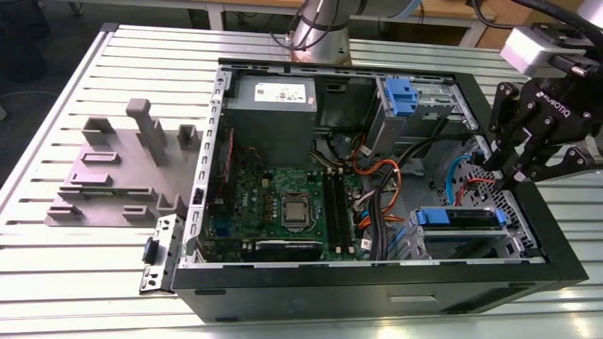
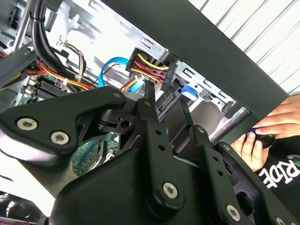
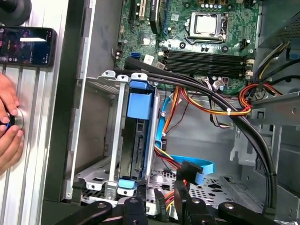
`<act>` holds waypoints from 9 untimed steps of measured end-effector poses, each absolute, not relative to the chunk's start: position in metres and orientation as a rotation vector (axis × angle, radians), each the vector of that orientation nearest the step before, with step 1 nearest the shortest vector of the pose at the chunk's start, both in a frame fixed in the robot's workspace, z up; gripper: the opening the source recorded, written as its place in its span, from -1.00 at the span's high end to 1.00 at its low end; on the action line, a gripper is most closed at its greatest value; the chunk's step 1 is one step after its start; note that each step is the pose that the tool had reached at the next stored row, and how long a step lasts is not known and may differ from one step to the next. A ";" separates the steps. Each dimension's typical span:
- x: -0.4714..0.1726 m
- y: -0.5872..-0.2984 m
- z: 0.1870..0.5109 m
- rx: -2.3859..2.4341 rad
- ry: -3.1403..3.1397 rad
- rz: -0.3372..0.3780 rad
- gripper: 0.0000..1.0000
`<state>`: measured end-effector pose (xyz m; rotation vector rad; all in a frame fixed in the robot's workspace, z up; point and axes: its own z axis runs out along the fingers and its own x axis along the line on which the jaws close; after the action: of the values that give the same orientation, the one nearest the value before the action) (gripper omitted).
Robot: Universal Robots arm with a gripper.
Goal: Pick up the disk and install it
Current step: 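Insert the first disk wire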
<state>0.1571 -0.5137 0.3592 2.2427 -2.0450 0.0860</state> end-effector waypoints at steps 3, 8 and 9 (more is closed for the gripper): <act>0.158 -0.511 0.357 2.242 -2.044 0.087 0.25; 0.161 -0.508 0.353 2.236 -2.038 0.096 0.25; 0.161 -0.508 0.352 2.236 -2.036 0.098 0.25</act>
<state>0.1612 -0.5077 0.3520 2.2356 -2.0358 0.0984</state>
